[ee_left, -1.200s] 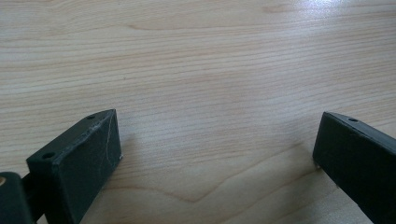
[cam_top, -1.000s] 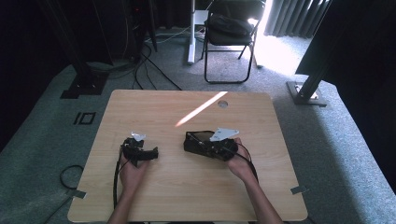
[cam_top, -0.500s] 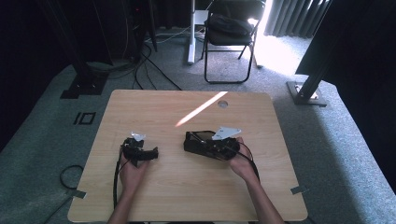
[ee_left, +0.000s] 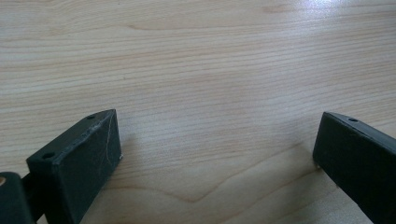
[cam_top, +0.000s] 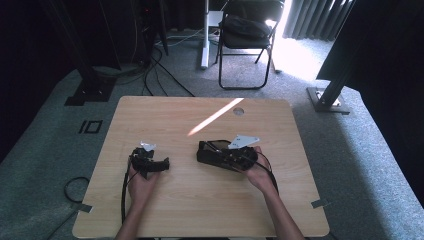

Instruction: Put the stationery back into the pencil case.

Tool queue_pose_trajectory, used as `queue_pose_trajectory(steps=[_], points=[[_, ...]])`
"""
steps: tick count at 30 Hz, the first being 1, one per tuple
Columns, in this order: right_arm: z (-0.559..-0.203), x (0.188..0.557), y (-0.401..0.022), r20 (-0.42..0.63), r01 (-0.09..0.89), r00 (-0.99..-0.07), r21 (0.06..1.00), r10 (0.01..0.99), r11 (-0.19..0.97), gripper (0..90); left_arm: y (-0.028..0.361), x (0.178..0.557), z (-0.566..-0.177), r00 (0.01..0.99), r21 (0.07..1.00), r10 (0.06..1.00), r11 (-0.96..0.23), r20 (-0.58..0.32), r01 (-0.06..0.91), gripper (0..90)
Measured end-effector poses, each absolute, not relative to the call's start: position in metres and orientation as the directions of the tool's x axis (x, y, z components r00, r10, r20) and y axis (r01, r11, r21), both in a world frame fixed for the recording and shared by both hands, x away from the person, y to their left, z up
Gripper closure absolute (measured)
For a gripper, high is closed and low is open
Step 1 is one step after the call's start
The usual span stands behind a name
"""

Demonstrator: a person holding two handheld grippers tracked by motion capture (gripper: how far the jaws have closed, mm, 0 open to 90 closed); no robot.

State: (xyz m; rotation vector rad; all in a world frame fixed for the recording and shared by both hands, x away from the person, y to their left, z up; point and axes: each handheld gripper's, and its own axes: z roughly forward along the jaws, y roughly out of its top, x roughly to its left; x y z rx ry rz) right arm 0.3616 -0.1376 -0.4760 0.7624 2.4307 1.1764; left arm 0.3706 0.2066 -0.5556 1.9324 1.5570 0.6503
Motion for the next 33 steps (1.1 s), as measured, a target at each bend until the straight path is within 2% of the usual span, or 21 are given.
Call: queue_pose_trajectory(steps=[29,33], points=[[-0.486,0.375,-0.147,-0.051,0.351,-0.785,0.785,0.618,0.511,79.4,0.207,0.371,-0.556,0.205,0.693,0.979,-0.161,0.02,0.702,1.2],[-0.486,0.376,-0.147,-0.045,0.356,-0.783,0.786,0.621,0.506,75.5,0.207,0.371,-0.556,0.205,0.693,0.979,-0.161,0.02,0.702,1.2]])
